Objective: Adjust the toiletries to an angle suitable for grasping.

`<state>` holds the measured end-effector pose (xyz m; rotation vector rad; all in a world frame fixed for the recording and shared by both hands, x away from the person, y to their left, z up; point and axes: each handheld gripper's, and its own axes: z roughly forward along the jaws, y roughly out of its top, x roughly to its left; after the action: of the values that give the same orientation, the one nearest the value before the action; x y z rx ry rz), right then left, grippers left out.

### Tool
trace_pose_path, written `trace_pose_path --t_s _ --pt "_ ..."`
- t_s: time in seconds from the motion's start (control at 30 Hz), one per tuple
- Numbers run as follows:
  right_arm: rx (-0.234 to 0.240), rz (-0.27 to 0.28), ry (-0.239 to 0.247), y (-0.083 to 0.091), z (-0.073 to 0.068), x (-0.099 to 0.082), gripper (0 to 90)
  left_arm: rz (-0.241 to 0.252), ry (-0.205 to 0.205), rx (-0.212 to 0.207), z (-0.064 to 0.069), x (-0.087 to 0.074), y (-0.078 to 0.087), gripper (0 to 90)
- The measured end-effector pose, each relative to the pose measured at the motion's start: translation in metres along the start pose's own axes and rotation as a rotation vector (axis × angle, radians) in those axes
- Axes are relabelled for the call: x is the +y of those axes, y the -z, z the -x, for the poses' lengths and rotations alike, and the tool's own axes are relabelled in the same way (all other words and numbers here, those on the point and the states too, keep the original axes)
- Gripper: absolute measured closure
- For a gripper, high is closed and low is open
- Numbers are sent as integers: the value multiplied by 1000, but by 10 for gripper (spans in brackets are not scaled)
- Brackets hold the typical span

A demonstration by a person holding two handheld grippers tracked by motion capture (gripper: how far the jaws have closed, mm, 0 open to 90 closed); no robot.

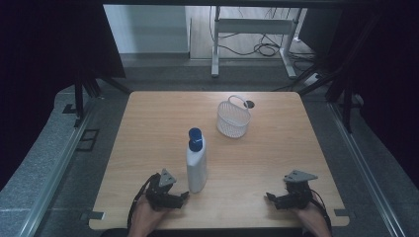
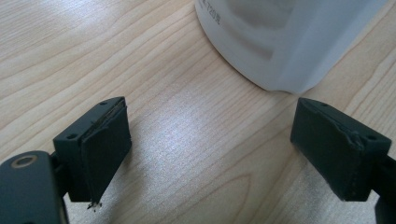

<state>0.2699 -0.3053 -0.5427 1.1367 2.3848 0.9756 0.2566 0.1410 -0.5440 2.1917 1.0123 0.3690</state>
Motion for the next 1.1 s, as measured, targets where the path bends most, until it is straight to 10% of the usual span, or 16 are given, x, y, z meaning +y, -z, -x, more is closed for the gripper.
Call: trace_pose_path --t_s 1.1 --pt "5 0 5 0 1 0 0 -11 6 5 -1 3 0 134"
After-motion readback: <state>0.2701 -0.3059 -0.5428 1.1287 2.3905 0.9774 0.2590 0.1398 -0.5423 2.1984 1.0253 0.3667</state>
